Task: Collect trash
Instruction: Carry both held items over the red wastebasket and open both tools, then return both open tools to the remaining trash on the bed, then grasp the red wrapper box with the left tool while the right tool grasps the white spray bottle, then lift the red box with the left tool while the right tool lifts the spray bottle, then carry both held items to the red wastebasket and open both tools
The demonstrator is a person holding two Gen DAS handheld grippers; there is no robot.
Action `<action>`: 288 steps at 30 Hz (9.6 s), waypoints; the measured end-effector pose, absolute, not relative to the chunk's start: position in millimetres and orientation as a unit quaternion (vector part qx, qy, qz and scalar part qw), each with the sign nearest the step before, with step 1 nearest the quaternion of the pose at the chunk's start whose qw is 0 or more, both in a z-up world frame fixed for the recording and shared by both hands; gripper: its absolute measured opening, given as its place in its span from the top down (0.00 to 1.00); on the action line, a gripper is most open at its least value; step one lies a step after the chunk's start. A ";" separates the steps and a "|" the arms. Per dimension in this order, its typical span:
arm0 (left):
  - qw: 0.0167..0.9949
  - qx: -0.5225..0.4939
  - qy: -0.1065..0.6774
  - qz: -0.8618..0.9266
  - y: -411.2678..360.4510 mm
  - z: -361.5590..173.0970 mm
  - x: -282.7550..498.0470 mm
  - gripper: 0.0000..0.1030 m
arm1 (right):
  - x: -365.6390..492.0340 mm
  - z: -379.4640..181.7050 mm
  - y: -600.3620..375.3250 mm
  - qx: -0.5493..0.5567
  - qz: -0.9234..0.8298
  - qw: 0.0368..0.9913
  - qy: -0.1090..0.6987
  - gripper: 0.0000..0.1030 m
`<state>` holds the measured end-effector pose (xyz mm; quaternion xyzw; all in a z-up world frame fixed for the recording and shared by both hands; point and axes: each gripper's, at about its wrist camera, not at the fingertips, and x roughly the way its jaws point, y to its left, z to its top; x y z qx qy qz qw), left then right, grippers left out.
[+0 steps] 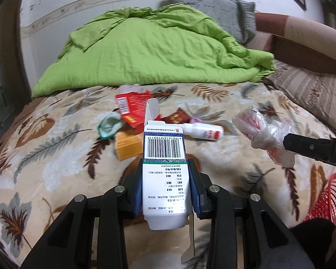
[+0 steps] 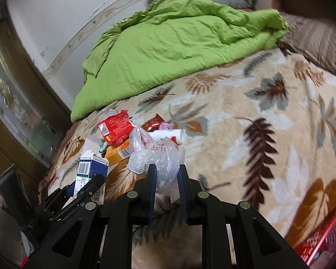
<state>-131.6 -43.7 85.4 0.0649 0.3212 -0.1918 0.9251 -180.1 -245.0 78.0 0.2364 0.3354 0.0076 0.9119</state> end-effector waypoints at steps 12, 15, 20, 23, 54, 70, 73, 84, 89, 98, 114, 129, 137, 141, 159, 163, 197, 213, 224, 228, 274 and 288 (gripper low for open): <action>0.862 0.080 0.335 -0.372 -125.8 105.0 -196.2 0.68 | -312.8 82.7 -333.0 0.263 -0.085 0.899 0.339 0.80; 0.835 0.091 0.340 -0.423 -156.6 111.1 -219.1 0.68 | -355.5 74.7 -360.8 0.286 -0.127 0.886 0.343 0.80; 0.770 0.100 0.373 -0.507 -215.3 110.8 -257.7 0.68 | -408.1 62.9 -393.3 0.310 -0.186 0.864 0.350 0.80; 0.735 0.106 0.397 -0.539 -244.9 104.4 -276.9 0.68 | -428.9 58.1 -405.2 0.318 -0.206 0.857 0.350 0.78; 0.848 0.026 0.394 -0.353 -91.6 111.7 -169.1 0.36 | -268.1 94.3 -321.4 0.203 -0.005 0.905 0.373 0.52; 0.883 -0.078 0.416 -0.204 24.8 64.8 -71.2 0.36 | -54.6 67.7 -254.2 0.133 0.106 0.889 0.425 0.40; 0.882 -0.081 0.418 -0.201 26.6 61.6 -65.1 0.36 | -17.9 57.6 -246.8 0.130 0.122 0.881 0.438 0.40; 0.878 -0.073 0.423 -0.213 24.2 57.9 -62.7 0.36 | 26.5 23.6 -225.7 0.145 0.192 0.830 0.504 0.40; 0.878 -0.075 0.422 -0.214 23.8 58.6 -63.2 0.36 | 9.9 21.0 -192.1 0.094 0.208 0.825 0.516 0.40; 0.875 -0.098 0.420 -0.221 29.7 62.5 -60.2 0.36 | -11.0 17.8 -174.2 0.034 0.132 0.840 0.524 0.69; 0.887 -0.051 0.392 -0.241 2.8 101.4 50.8 0.46 | -105.2 51.2 -221.8 0.231 0.130 0.872 0.411 0.68; 0.881 0.049 0.392 -0.259 -48.6 72.1 37.5 0.92 | -97.8 46.2 -228.0 0.263 0.127 0.867 0.405 0.68; 0.895 0.008 0.363 -0.259 -30.7 93.8 -22.7 0.95 | -114.0 63.2 -222.4 0.222 0.097 0.896 0.371 0.68; 0.903 -0.008 0.351 -0.247 -18.5 99.9 -65.9 0.95 | -124.6 71.8 -215.3 0.200 0.092 0.909 0.354 0.68; 0.937 -0.012 0.302 -0.174 2.9 99.9 -129.3 0.95 | -153.8 84.6 -194.4 0.155 0.095 0.930 0.319 0.68; 0.938 -0.007 0.303 -0.168 -0.5 98.3 -129.6 0.95 | -150.9 83.5 -190.3 0.151 0.095 0.930 0.322 0.68; 0.946 0.023 0.284 -0.152 -10.1 99.9 -133.9 0.94 | -150.8 83.1 -185.0 0.146 0.095 0.930 0.322 0.68; 0.945 0.017 0.279 -0.168 -13.7 104.4 -136.0 0.94 | -169.2 105.6 -206.4 0.178 0.075 0.926 0.326 0.68; 0.941 0.024 0.289 -0.174 -15.3 109.1 -139.2 0.94 | -183.9 110.8 -206.4 0.184 0.087 0.920 0.334 0.68; 0.939 0.026 0.294 -0.177 -14.2 116.3 -148.5 0.94 | -193.6 116.0 -210.4 0.197 0.093 0.917 0.335 0.68; 0.904 0.064 0.266 -0.328 -95.1 168.3 -235.3 0.94 | -339.4 143.7 -315.2 0.293 0.002 0.914 0.280 0.68; 0.757 0.115 0.360 -0.533 -258.3 136.5 -286.7 0.94 | -436.9 88.2 -422.7 0.364 -0.145 0.868 0.305 0.68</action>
